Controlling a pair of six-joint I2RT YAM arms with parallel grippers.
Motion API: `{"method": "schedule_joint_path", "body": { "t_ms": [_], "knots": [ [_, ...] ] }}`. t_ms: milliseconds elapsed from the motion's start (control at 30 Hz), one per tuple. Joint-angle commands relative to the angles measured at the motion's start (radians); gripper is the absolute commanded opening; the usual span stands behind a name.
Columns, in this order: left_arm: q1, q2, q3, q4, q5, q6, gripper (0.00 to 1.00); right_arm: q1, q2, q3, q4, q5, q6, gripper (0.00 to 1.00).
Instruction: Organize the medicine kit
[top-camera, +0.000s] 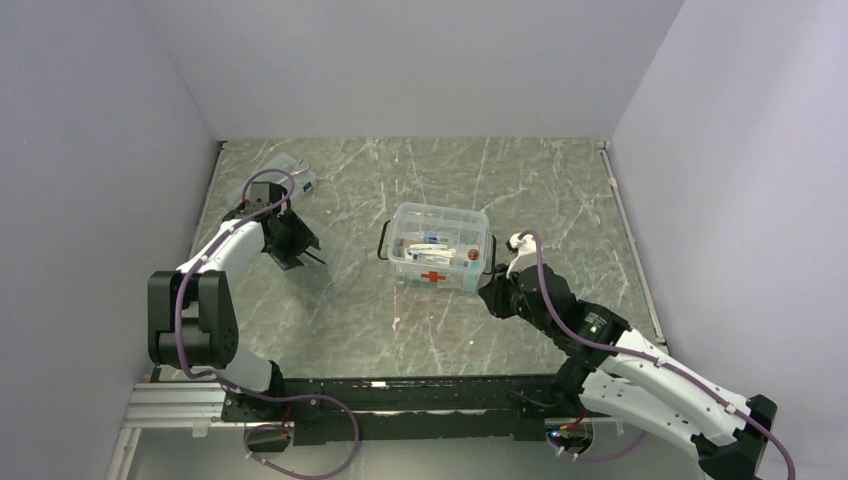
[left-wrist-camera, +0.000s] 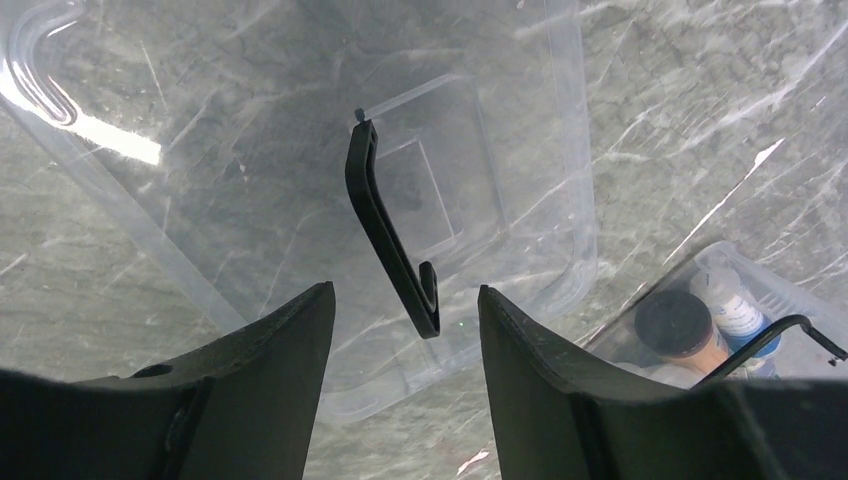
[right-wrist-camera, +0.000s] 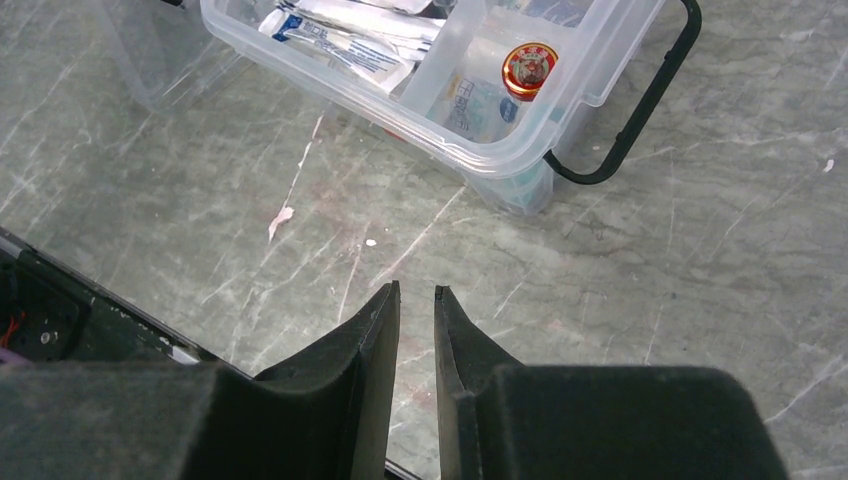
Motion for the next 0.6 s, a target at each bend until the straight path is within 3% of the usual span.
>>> {"method": "schedule_joint_path", "body": {
  "t_ms": [0, 167, 567],
  "knots": [
    [0.004, 0.020, 0.049, 0.023, -0.016, -0.021, 0.60, 0.004, -0.012, -0.007, 0.025, -0.012, 0.013, 0.22],
    [0.004, 0.045, 0.061, 0.029, -0.014, -0.025, 0.54, 0.004, -0.015, -0.009, 0.021, -0.009, 0.012, 0.22],
    [0.004, 0.052, 0.051, 0.057, 0.004, -0.011, 0.24, 0.004, -0.012, -0.015, 0.021, -0.012, 0.012, 0.22]
  ]
}}
